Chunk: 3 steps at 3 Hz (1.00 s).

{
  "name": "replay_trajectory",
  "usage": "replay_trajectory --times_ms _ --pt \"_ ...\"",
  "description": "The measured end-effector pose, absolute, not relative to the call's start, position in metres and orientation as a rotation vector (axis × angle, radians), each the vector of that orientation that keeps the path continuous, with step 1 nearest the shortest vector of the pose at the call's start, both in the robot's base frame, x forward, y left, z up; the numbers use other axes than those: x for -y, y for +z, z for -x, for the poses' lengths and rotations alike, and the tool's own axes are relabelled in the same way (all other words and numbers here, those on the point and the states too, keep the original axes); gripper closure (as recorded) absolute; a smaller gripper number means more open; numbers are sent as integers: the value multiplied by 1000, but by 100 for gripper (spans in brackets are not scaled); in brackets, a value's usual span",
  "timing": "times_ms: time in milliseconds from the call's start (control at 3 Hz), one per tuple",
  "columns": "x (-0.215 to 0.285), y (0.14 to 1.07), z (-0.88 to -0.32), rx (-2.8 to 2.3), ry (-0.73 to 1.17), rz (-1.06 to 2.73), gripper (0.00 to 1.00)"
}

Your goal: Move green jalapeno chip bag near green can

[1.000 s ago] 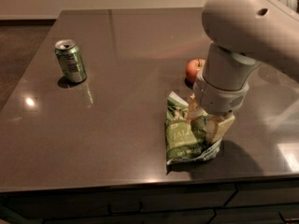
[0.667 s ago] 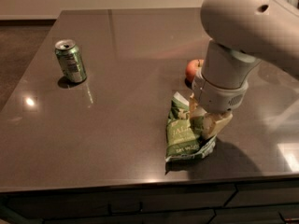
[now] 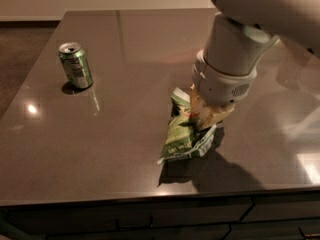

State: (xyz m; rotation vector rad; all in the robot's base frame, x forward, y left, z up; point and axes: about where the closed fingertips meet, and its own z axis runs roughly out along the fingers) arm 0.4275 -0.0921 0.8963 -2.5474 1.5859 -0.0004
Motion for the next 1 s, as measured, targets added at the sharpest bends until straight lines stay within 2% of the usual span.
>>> replay_trajectory --times_ms 1000 --pt "-14 931 -482 -1645 -9 2278 100"
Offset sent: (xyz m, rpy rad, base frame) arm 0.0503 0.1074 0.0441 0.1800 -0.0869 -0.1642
